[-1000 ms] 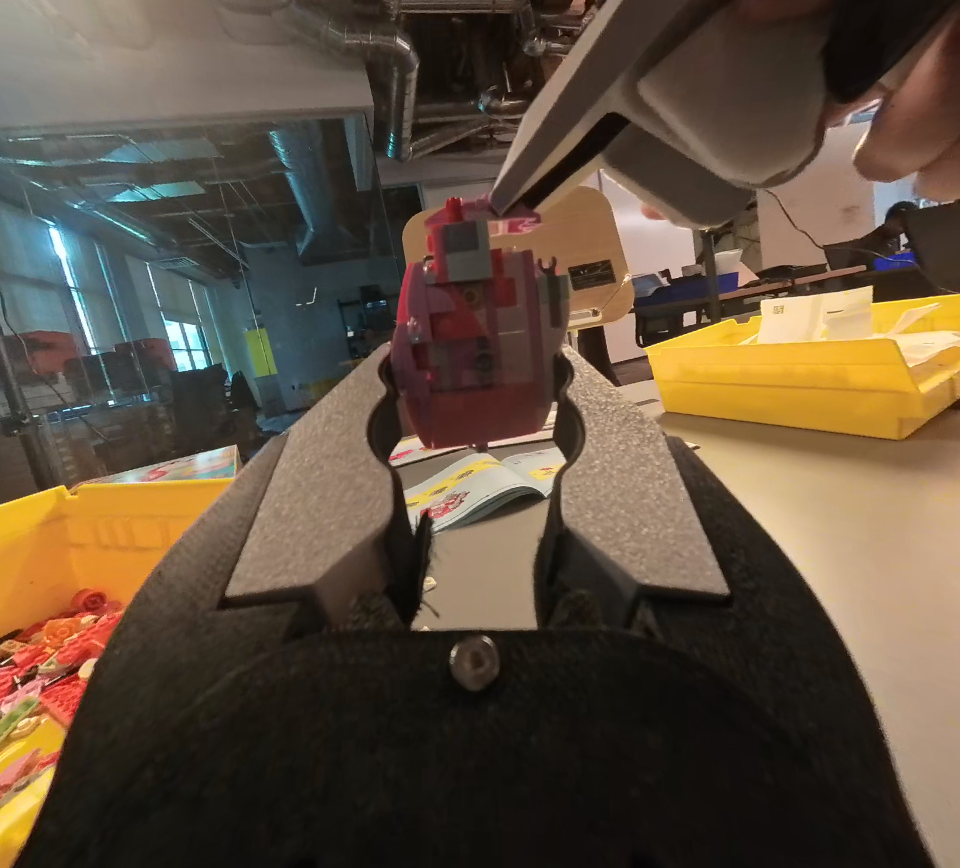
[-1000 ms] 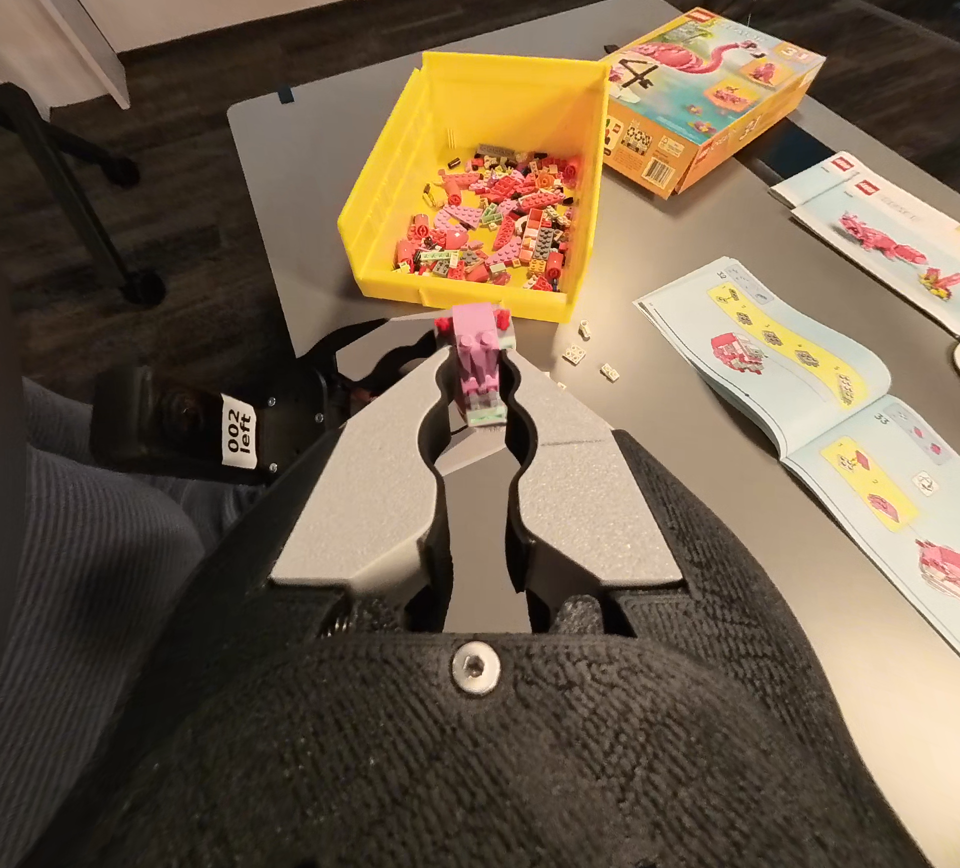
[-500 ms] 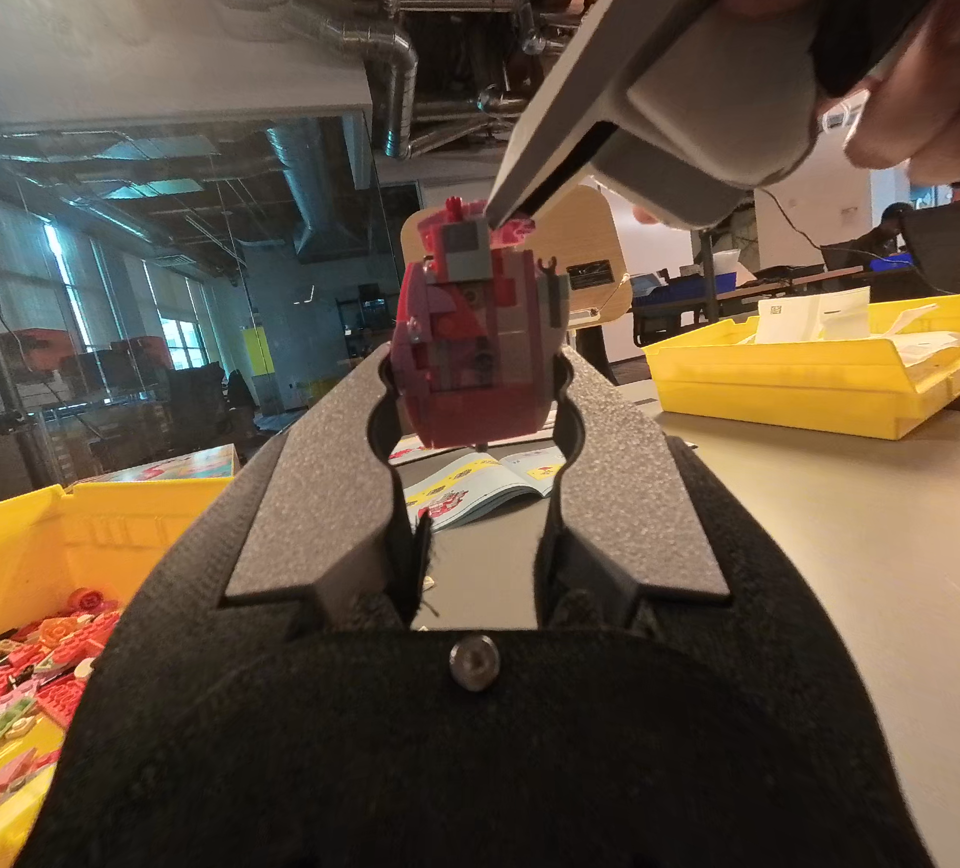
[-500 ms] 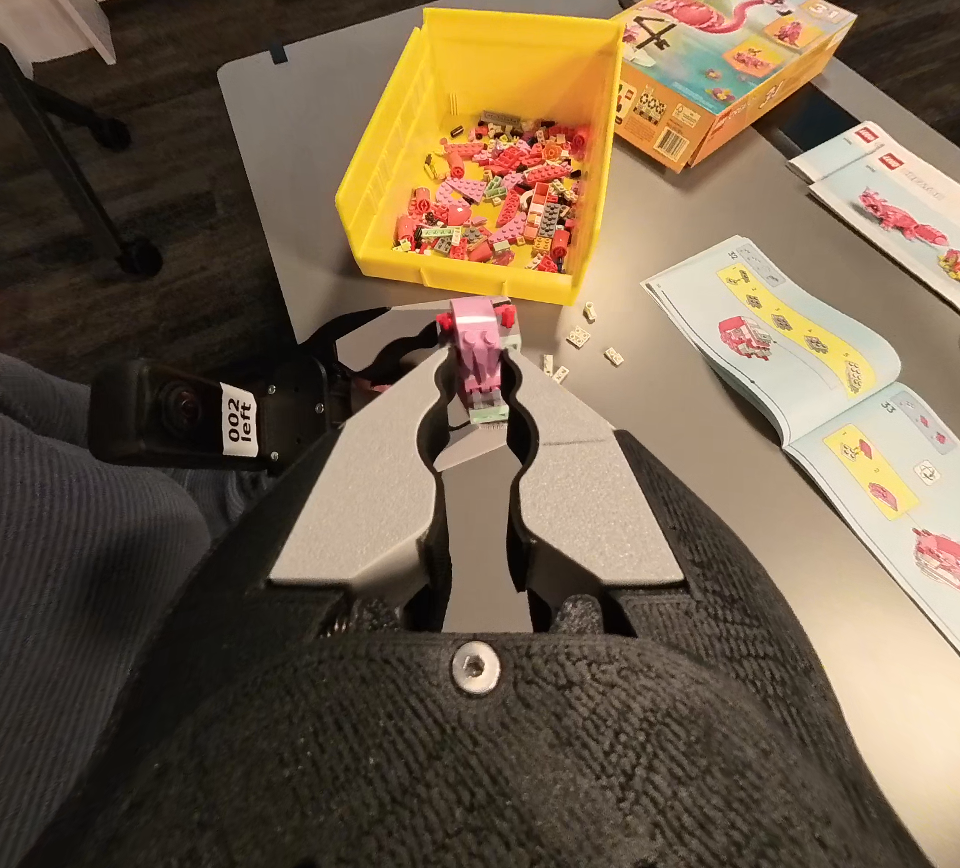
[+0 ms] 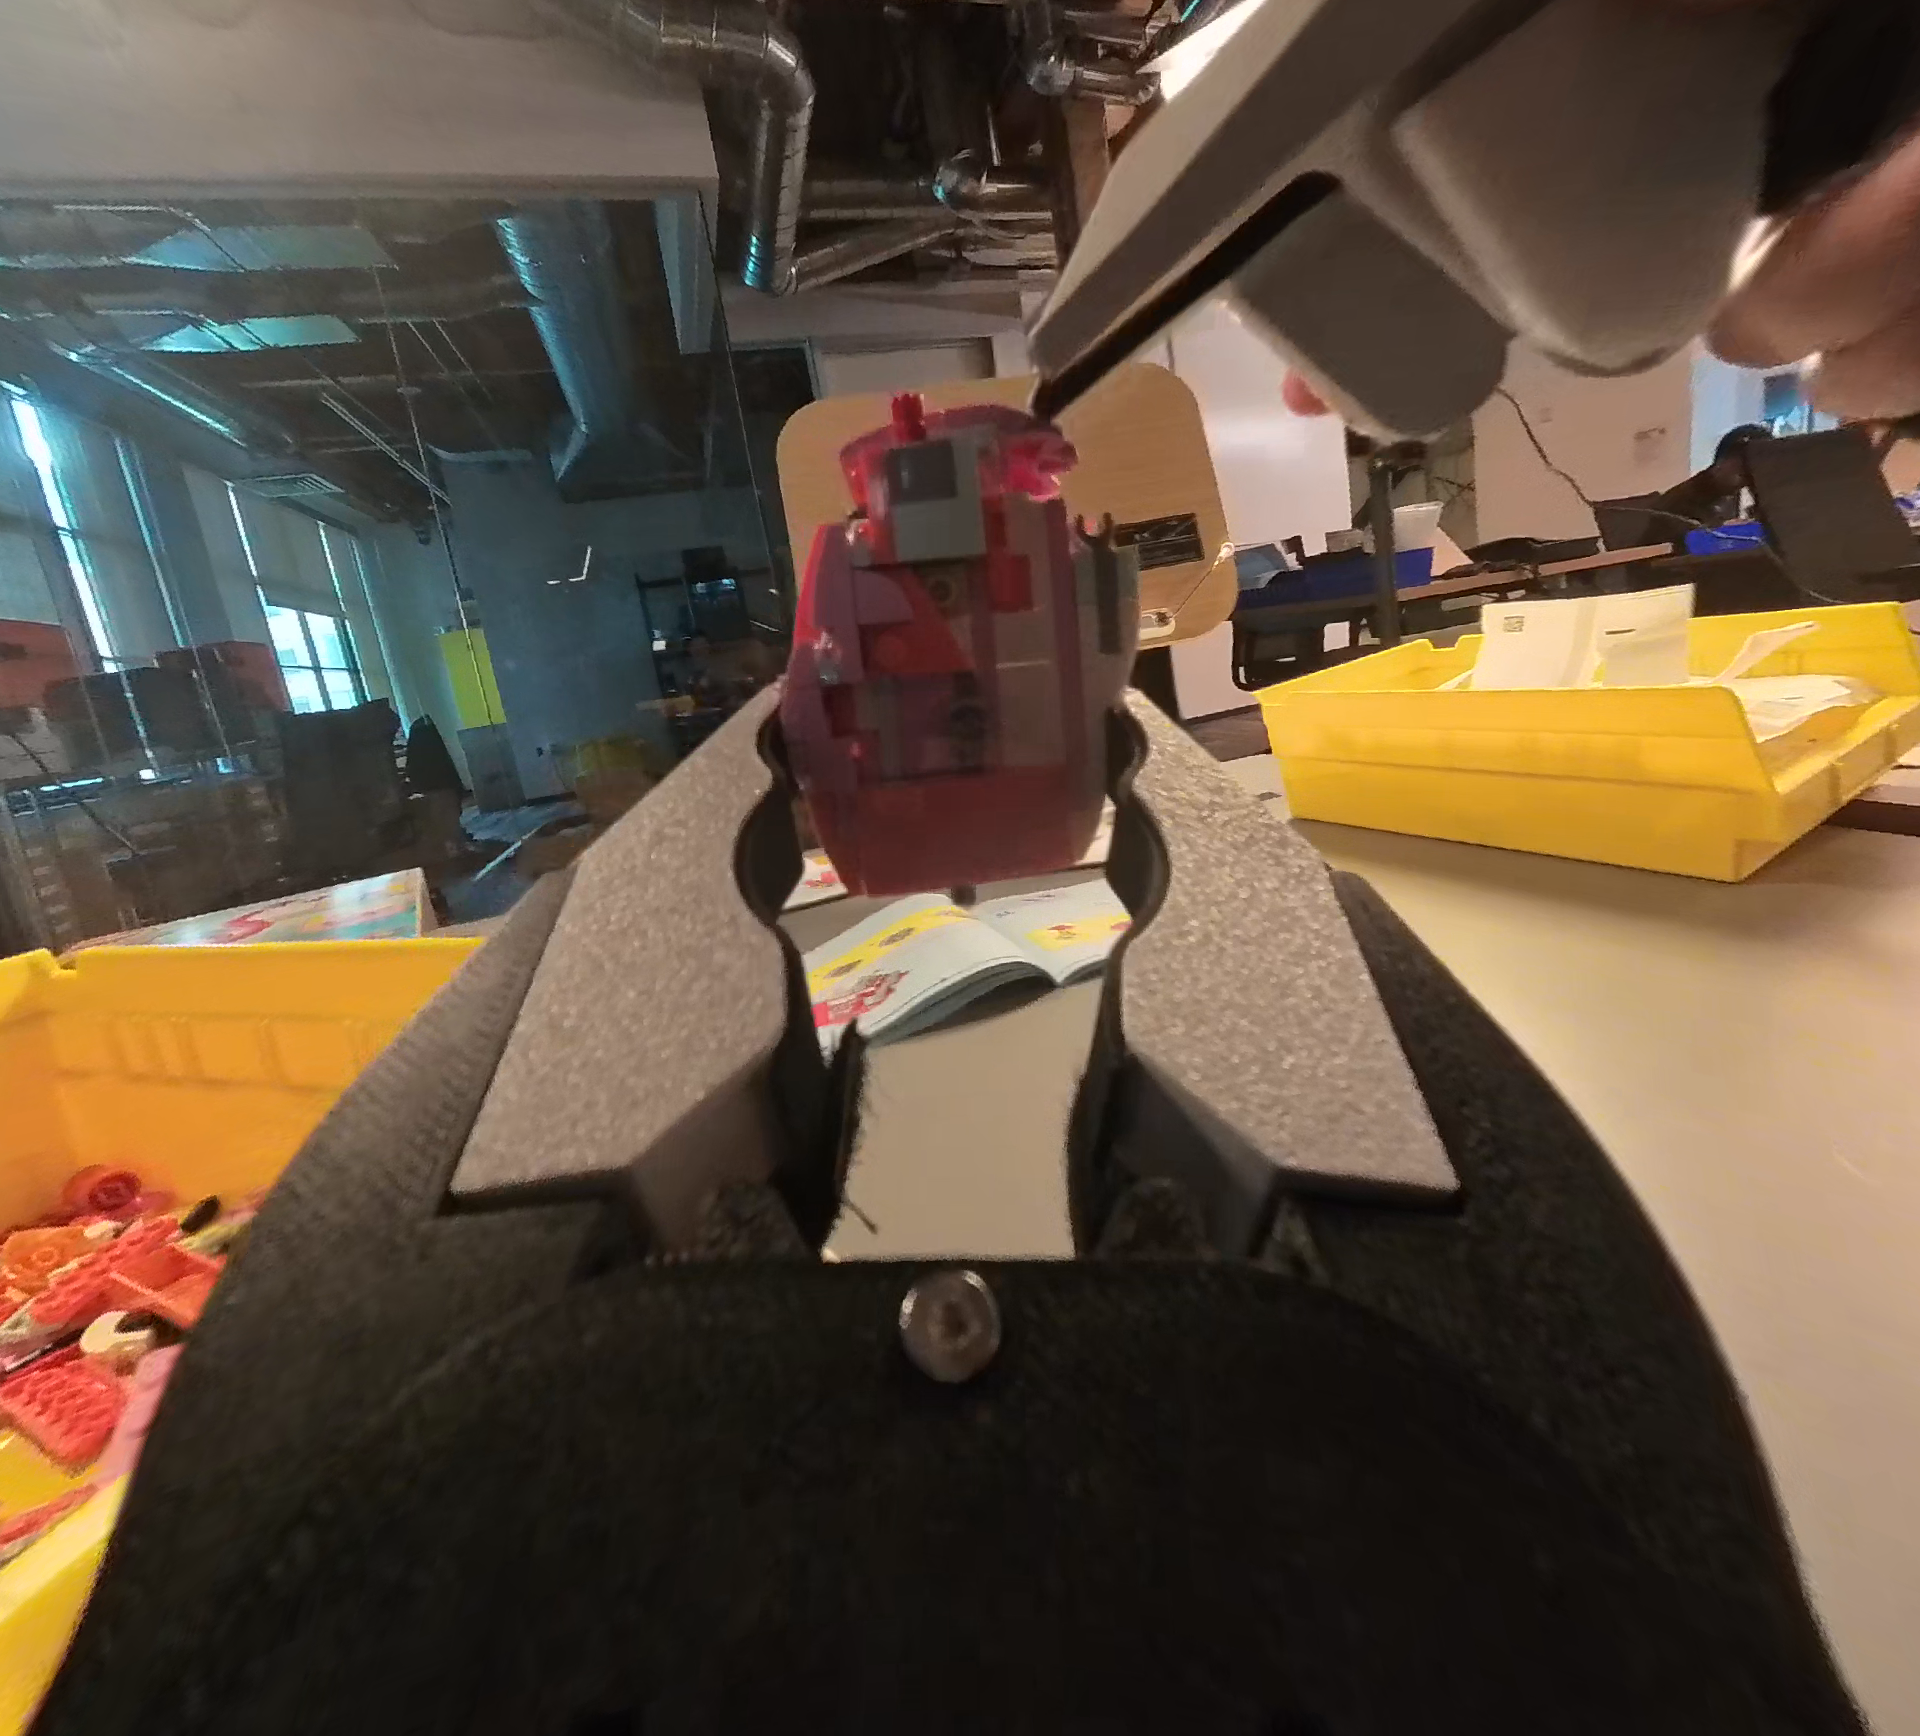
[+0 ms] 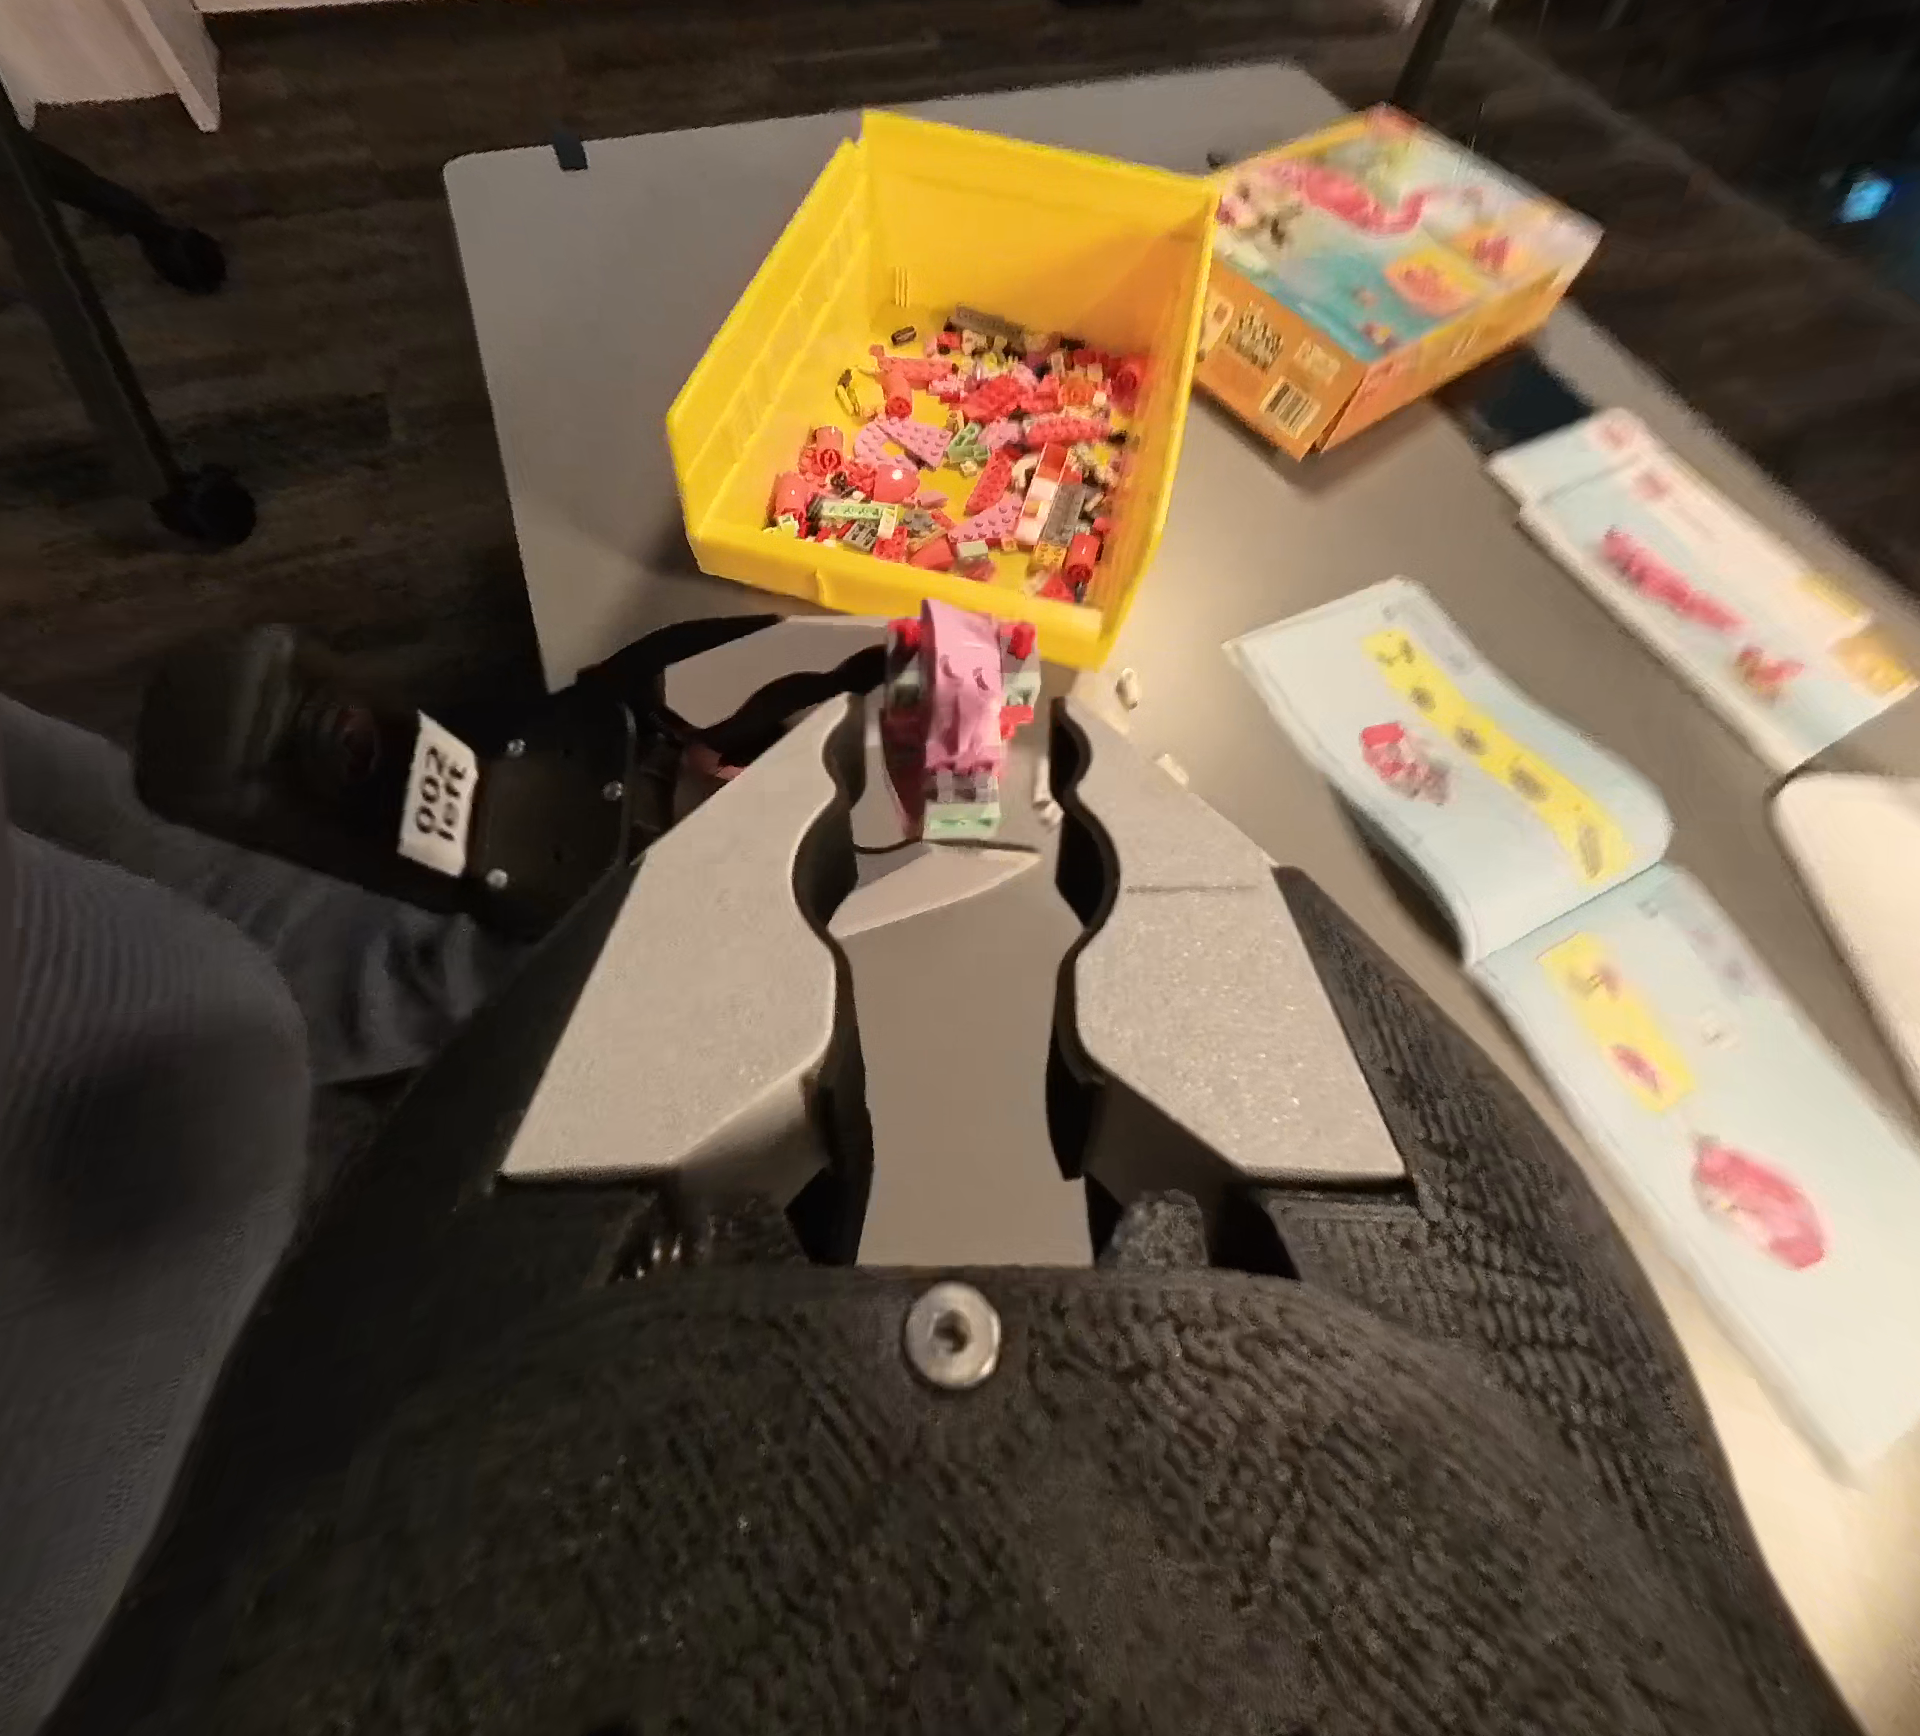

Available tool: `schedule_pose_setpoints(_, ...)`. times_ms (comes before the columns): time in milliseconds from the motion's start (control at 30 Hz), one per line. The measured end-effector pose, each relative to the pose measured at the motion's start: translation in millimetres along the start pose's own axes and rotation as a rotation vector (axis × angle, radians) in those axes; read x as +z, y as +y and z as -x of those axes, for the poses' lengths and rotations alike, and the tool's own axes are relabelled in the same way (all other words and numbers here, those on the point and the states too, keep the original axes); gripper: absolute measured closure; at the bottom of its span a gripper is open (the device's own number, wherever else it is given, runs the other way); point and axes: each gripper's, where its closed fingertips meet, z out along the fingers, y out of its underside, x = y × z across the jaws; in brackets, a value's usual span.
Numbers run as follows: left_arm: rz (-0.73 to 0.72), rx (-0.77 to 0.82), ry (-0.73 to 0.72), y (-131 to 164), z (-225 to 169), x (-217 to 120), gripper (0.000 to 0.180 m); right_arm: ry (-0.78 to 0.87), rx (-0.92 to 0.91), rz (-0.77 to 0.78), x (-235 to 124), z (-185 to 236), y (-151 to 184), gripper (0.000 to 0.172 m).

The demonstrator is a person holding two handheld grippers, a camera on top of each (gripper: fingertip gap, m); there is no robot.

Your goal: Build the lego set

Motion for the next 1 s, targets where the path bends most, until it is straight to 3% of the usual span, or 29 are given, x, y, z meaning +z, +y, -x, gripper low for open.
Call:
schedule_pose_setpoints(133,0.026,-0.053,0.054,5.2,-5.1,2.5,0.124,0.083,-0.418,-0.104,-8.9,8.6,-2.7,0.119)
schedule_pose_setpoints(200,0.036,-0.09,0.093,7.4,-9.4,3.9,0.124,0.168,-0.671,-0.076,-8.4,11.9,5.7,0.121)
schedule_pose_setpoints(267,0.037,-0.122,0.129,7.8,-13.3,4.4,0.124,0.279,-0.807,-0.011,-6.4,3.1,13.0,0.131)
schedule_pose_setpoints(367,0.05,-0.16,0.165,10.1,-17.2,5.2,0.124,0.324,-0.811,-0.046,-8.8,-1.3,9.7,0.15)
schedule_pose_setpoints(533,0.061,-0.188,0.206,11.9,-22.5,5.4,0.123,0.326,-0.795,-0.02,-10.2,-6.7,12.2,0.158)
schedule_pose_setpoints(900,0.067,-0.196,0.237,12.7,-27.4,4.7,0.123,0.328,-0.847,0.072,-5.0,-11.5,21.3,0.16)
schedule_pose_setpoints(1000,0.072,-0.199,0.249,13.4,-29.2,4.6,0.123,0.274,-0.882,0.073,-5.6,-3.8,22.0,0.152)
